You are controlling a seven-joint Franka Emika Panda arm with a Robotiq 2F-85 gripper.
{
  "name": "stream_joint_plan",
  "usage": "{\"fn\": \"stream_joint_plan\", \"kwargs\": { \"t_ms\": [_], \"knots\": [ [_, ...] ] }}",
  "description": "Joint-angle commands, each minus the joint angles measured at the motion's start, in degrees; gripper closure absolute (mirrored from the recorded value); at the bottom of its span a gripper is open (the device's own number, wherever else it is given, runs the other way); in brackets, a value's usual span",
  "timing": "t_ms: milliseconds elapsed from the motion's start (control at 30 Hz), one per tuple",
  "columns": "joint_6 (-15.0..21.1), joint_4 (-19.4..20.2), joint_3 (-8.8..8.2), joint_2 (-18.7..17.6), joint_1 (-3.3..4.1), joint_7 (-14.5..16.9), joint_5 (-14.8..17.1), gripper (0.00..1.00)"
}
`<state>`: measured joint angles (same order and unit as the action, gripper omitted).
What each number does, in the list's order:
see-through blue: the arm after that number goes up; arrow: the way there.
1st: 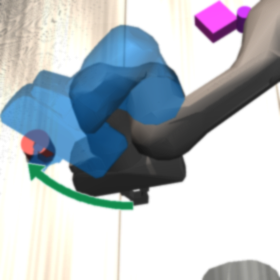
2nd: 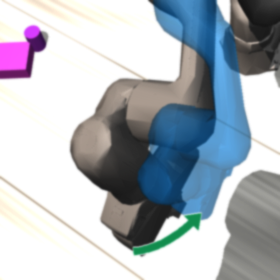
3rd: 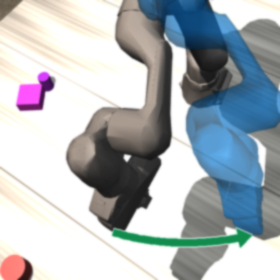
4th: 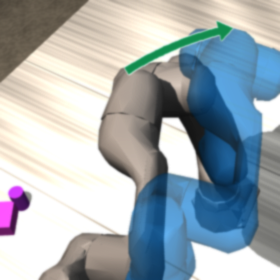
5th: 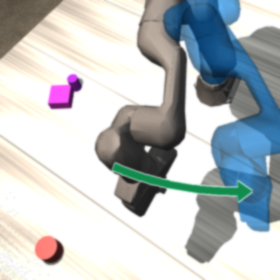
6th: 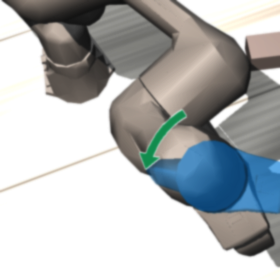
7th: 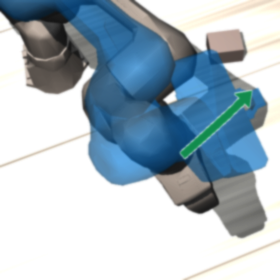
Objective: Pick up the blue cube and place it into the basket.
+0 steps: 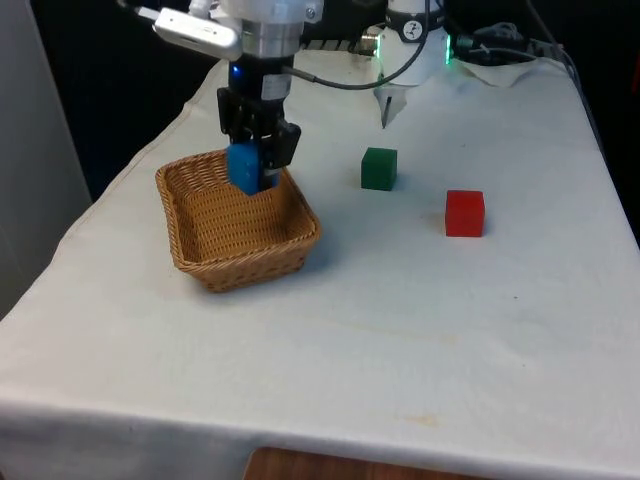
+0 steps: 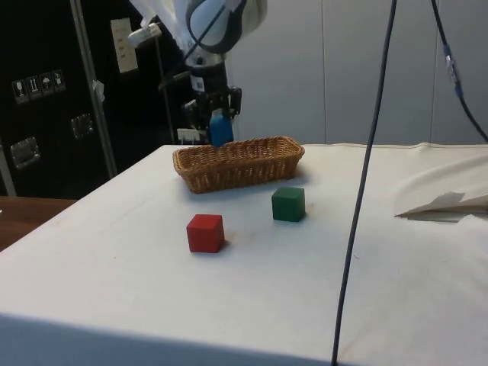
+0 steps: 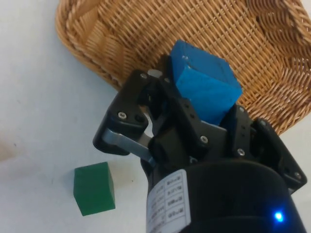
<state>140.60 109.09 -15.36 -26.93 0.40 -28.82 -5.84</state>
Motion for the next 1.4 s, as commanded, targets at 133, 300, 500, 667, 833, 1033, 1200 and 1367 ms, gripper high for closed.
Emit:
{"fn": "stream_joint_plan", "kwargs": {
  "t_ms": [133,300,500,667,833,1033,1200,1367],
  "knots": [
    [2.2,1.2,-0.17,-0.1,-0.4,0.1,0.6,1.0],
    [1.6,1.0,-0.46,-0.3,-0.17,-0.2,0.2,1.0],
    [2.1,1.0,-0.69,-0.9,-1.32,1.7,1.3,1.0],
    [2.7,0.5,-1.49,-2.3,-1.6,3.5,3.2,1.0],
    [3.2,-0.9,-2.58,-5.0,-1.83,5.7,6.2,1.0],
    [3.4,-1.8,-3.04,-7.1,-1.89,6.0,7.8,1.0],
    [4.0,-2.1,-2.98,-8.4,-2.06,6.1,9.0,1.0],
    [4.2,-2.7,-3.09,-9.7,-2.18,6.1,10.5,1.0]
  ]
}}
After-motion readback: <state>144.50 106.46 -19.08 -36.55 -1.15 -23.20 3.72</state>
